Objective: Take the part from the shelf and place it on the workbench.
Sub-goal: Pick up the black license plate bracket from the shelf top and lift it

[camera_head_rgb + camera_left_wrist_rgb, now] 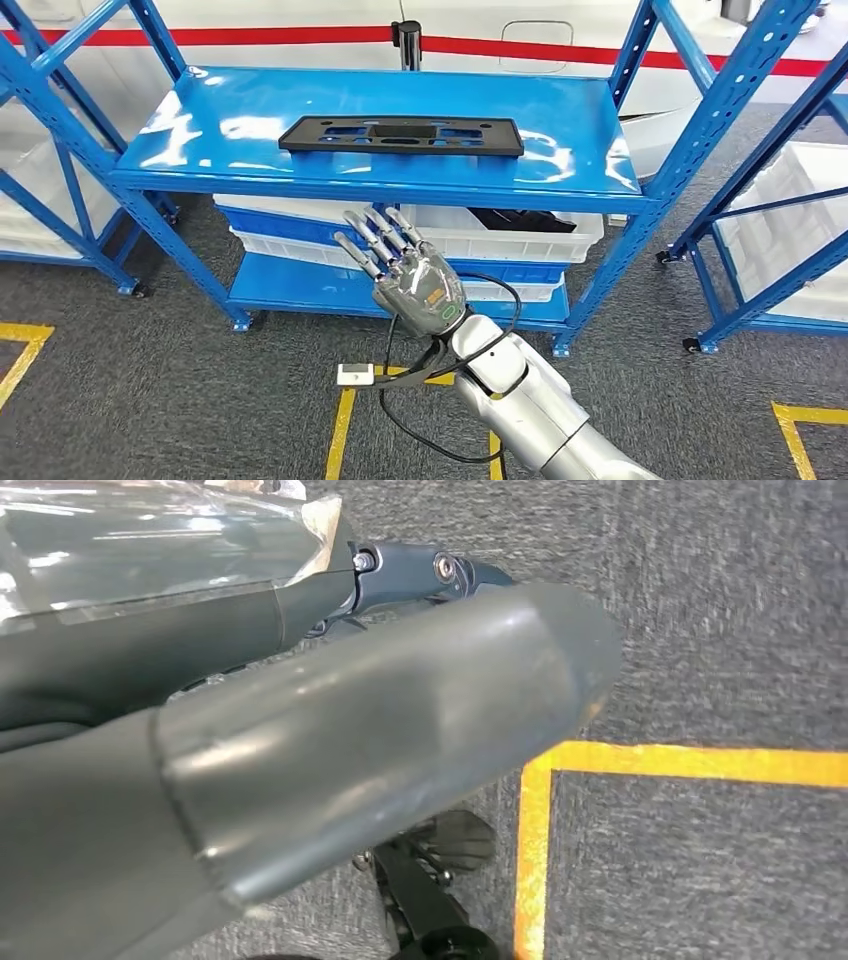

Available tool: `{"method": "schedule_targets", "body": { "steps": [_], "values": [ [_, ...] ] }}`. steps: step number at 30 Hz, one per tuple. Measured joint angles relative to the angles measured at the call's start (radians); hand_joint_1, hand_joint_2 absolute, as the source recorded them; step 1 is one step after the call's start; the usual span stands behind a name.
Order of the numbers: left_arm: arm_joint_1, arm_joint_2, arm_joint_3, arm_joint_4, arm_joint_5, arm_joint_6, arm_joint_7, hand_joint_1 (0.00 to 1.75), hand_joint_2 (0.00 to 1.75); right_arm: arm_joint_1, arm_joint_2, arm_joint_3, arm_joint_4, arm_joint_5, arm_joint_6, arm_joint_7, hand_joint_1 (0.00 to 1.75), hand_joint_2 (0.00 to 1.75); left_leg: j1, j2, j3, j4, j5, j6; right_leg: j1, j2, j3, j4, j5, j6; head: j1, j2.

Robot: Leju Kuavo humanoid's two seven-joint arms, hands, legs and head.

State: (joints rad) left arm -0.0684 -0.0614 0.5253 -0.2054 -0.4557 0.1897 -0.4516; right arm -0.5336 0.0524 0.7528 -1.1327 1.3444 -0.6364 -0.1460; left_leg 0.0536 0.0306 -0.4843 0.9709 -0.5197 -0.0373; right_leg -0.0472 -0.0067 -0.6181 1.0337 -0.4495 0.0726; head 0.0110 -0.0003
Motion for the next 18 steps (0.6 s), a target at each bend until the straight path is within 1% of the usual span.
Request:
{"method": "schedule_targets", "body": {
  "steps": [1, 2, 3, 4, 5, 6, 7, 8, 9, 10, 11, 12, 13, 14, 15, 17, 18],
  "values": [
    [0.000, 0.001, 0.000, 0.000, 0.000, 0.001, -0.001, 0.00, 0.00, 0.000, 0.002, 0.001, 0.002, -0.001, 0.000, -0.001, 0.00, 1.75, 0.000, 0.000, 0.002, 0.001, -0.004, -0.004, 0.003, 0.006, 0.001, 0.002, -0.006, -0.016, -0.001, 0.000],
    [0.000, 0.000, 0.000, 0.000, 0.001, 0.001, -0.003, 0.00, 0.00, 0.000, 0.004, 0.001, 0.003, -0.002, -0.001, -0.001, 0.00, 1.75, 0.003, 0.001, 0.006, -0.002, -0.007, -0.007, 0.004, 0.009, 0.003, 0.005, -0.011, -0.030, -0.005, 0.000],
    [0.000, 0.000, 0.000, 0.000, 0.001, 0.001, -0.003, 0.00, 0.00, -0.001, 0.006, 0.002, 0.003, -0.003, -0.002, -0.001, 0.00, 1.75, 0.007, -0.001, 0.007, 0.007, -0.014, -0.007, 0.006, 0.013, 0.008, 0.006, -0.017, -0.040, -0.007, 0.000],
    [-0.001, 0.000, 0.000, 0.000, 0.001, 0.001, -0.004, 0.00, 0.00, -0.003, 0.008, 0.002, 0.003, -0.003, -0.002, -0.001, 0.00, 1.75, 0.009, -0.004, -0.005, 0.034, -0.026, -0.007, 0.008, 0.016, 0.015, 0.005, -0.022, -0.049, -0.009, 0.000],
    [-0.002, 0.000, 0.000, 0.000, 0.001, 0.001, -0.005, 0.00, 0.00, -0.005, 0.011, 0.002, 0.003, -0.004, -0.003, -0.001, 0.00, 1.75, 0.008, -0.009, -0.033, 0.087, -0.045, -0.005, 0.011, 0.018, 0.023, 0.004, -0.028, -0.059, -0.011, 0.000],
    [-0.001, 0.001, 0.001, 0.000, 0.001, 0.001, -0.005, 0.00, 0.00, -0.006, 0.012, 0.002, 0.004, -0.004, -0.003, -0.001, 0.00, 1.75, 0.005, -0.014, -0.077, 0.159, -0.066, -0.002, 0.016, 0.019, 0.030, 0.004, -0.034, -0.068, -0.013, 0.000],
    [0.000, 0.001, 0.001, 0.000, 0.001, 0.002, -0.006, 0.00, 0.00, -0.006, 0.014, 0.002, 0.005, -0.004, -0.003, -0.002, 0.00, 1.75, 0.001, -0.018, -0.131, 0.239, -0.086, 0.002, 0.022, 0.021, 0.037, 0.004, -0.041, -0.076, -0.014, 0.000],
    [0.003, 0.001, 0.001, 0.000, 0.002, 0.002, -0.006, 0.00, 0.00, -0.004, 0.014, 0.002, 0.006, -0.005, -0.003, -0.002, 0.00, 1.75, -0.004, -0.020, -0.182, 0.304, -0.095, 0.007, 0.028, 0.024, 0.044, 0.004, -0.048, -0.083, -0.014, 0.000],
    [0.005, 0.001, 0.002, 0.000, 0.002, 0.003, -0.007, 0.00, 0.00, -0.003, 0.014, 0.002, 0.008, -0.005, -0.003, -0.002, 0.00, 1.75, -0.010, -0.021, -0.221, 0.337, -0.084, 0.015, 0.034, 0.028, 0.053, 0.004, -0.055, -0.088, -0.014, 0.000],
    [0.007, 0.001, 0.002, 0.000, 0.003, 0.003, -0.008, 0.00, 0.00, -0.002, 0.015, 0.002, 0.010, -0.005, -0.003, -0.002, 0.00, 1.75, -0.017, -0.022, -0.241, 0.328, -0.049, 0.027, 0.041, 0.032, 0.064, 0.004, -0.064, -0.091, -0.014, 0.000],
    [0.008, 0.001, 0.003, 0.001, 0.003, 0.003, -0.010, 0.00, 0.00, -0.002, 0.016, 0.002, 0.011, -0.005, -0.003, -0.002, 0.00, 1.75, -0.025, -0.025, -0.241, 0.282, 0.003, 0.043, 0.047, 0.037, 0.077, 0.003, -0.072, -0.094, -0.014, 0.000],
    [0.009, 0.002, 0.003, 0.000, 0.003, 0.003, -0.011, 0.00, 0.00, -0.001, 0.018, 0.002, 0.011, -0.005, -0.003, -0.002, 0.00, 1.75, -0.036, -0.030, -0.228, 0.216, 0.057, 0.064, 0.049, 0.040, 0.087, 0.000, -0.082, -0.095, -0.014, 0.000],
    [0.009, 0.003, 0.004, 0.001, 0.003, 0.003, -0.013, 0.00, 0.00, -0.002, 0.020, 0.002, 0.012, -0.005, -0.003, -0.002, 0.00, 1.75, -0.045, -0.034, -0.210, 0.159, 0.094, 0.084, 0.055, 0.043, 0.099, -0.004, -0.090, -0.095, -0.010, 0.000],
    [0.009, 0.005, 0.005, 0.001, 0.002, 0.003, -0.014, 0.00, 0.00, -0.002, 0.022, 0.002, 0.013, -0.005, -0.004, -0.002, 0.00, 1.75, -0.055, -0.036, -0.192, 0.114, 0.111, 0.101, 0.053, 0.045, 0.108, -0.010, -0.096, -0.093, -0.008, 0.000],
    [0.009, 0.008, 0.005, 0.001, 0.002, 0.003, -0.015, 0.00, 0.00, -0.001, 0.022, 0.002, 0.014, -0.005, -0.005, -0.002, 0.00, 1.75, -0.062, -0.036, -0.178, 0.088, 0.111, 0.114, 0.051, 0.046, 0.115, -0.015, -0.097, -0.089, -0.008, 0.000],
    [0.009, 0.009, 0.005, 0.001, 0.002, 0.003, -0.016, 0.00, 0.00, 0.001, 0.022, 0.002, 0.015, -0.005, -0.007, -0.002, 0.00, 1.75, -0.071, -0.032, -0.151, 0.048, 0.101, 0.124, 0.048, 0.044, 0.128, -0.016, -0.087, -0.069, -0.012, 0.000],
    [0.009, 0.009, 0.005, 0.001, 0.002, 0.004, -0.015, 0.00, 0.00, 0.002, 0.022, 0.002, 0.016, -0.005, -0.008, -0.001, 0.00, 1.75, -0.069, -0.031, -0.133, 0.029, 0.100, 0.125, 0.050, 0.040, 0.127, -0.006, -0.080, -0.058, -0.014, 0.000]
  ]
}}
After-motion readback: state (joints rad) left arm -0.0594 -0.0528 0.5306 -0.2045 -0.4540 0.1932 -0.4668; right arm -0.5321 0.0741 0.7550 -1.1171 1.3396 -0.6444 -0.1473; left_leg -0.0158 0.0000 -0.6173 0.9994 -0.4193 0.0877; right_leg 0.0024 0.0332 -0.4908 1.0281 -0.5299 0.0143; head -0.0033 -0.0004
